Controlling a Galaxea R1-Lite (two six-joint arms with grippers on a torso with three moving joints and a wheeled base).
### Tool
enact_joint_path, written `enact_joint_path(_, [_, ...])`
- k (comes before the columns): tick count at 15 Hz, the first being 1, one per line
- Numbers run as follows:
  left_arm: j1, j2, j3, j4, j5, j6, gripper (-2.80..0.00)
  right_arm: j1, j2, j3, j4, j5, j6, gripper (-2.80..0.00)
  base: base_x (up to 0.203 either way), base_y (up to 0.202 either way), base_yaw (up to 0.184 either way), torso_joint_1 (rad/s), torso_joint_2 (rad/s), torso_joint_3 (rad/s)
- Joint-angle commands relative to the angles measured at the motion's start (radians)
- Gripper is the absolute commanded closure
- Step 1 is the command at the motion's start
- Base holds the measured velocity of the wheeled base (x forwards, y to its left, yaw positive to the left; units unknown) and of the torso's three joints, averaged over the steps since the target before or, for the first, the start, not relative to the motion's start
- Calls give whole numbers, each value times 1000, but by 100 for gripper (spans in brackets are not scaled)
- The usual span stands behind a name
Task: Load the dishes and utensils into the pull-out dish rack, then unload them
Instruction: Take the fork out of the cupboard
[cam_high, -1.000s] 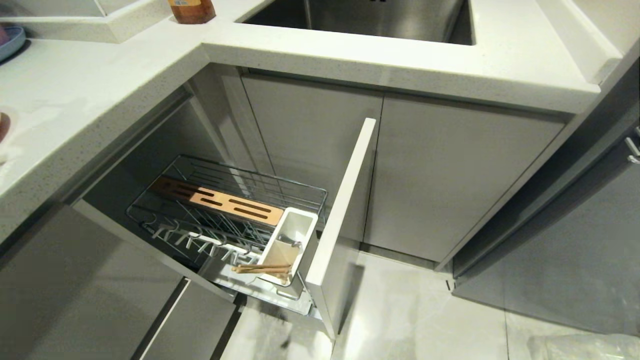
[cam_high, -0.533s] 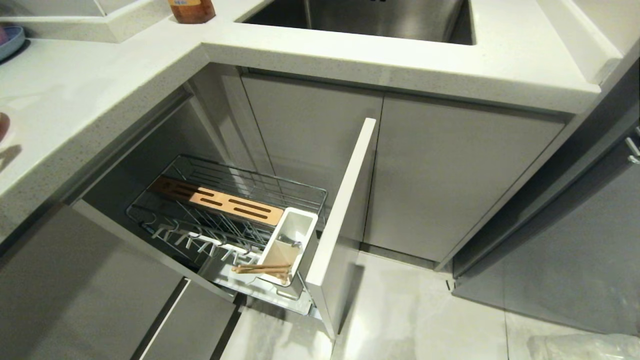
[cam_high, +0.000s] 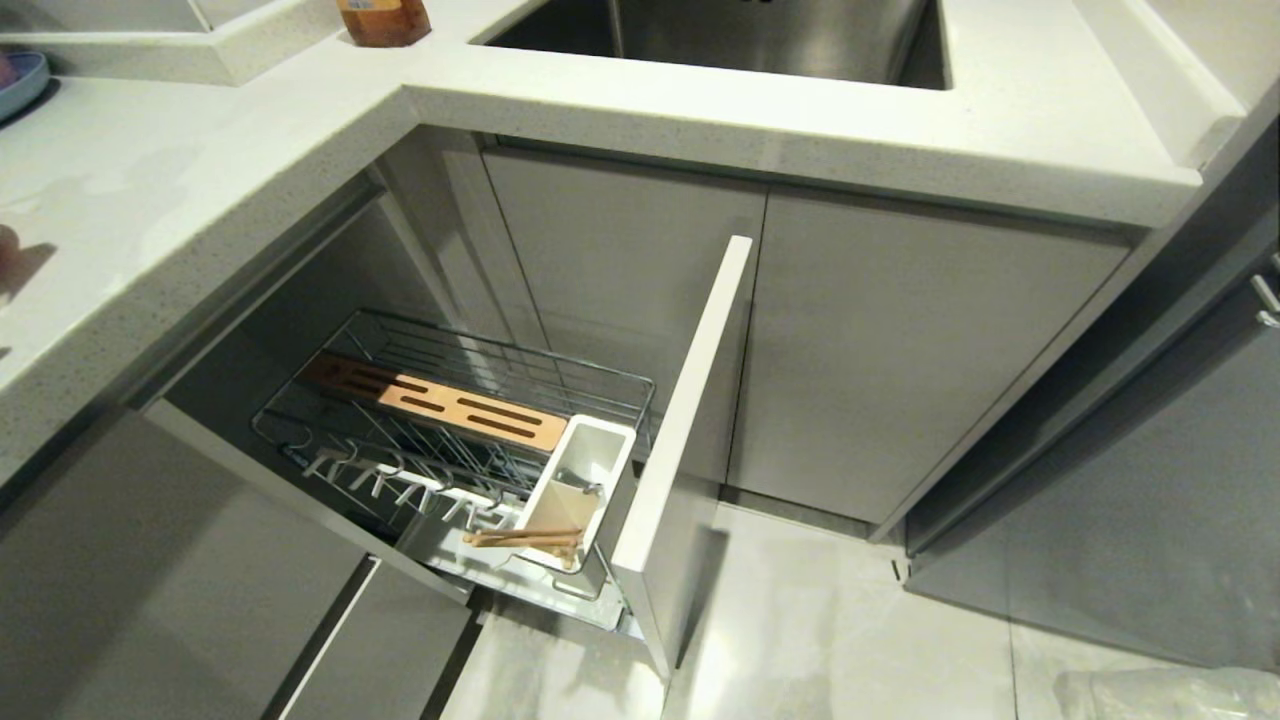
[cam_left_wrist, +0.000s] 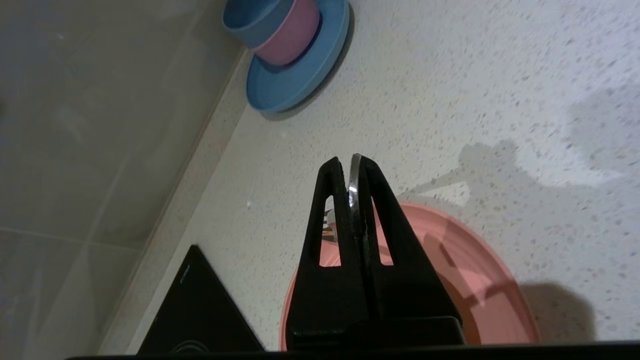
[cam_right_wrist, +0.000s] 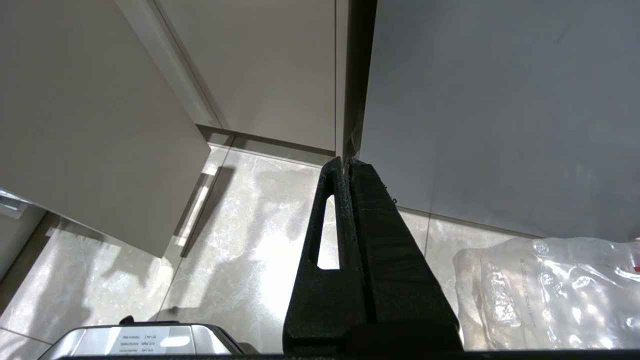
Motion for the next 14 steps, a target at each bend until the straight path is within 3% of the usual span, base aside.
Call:
enact_joint_path(1, [-4,10,13,3,18,12,0,-1,0,3,0,0,0,0,0,0,0,0,0,0])
enact_joint_path(7, [-58,7,74,1,95,65,0,1,0,3,-1,-1,0,0,0,0,0,0,0,0])
enact_joint_path(14, [-127,3,97,1,255,78,0,-1,0,2,1,0,0,0,0,0,0,0,0,0])
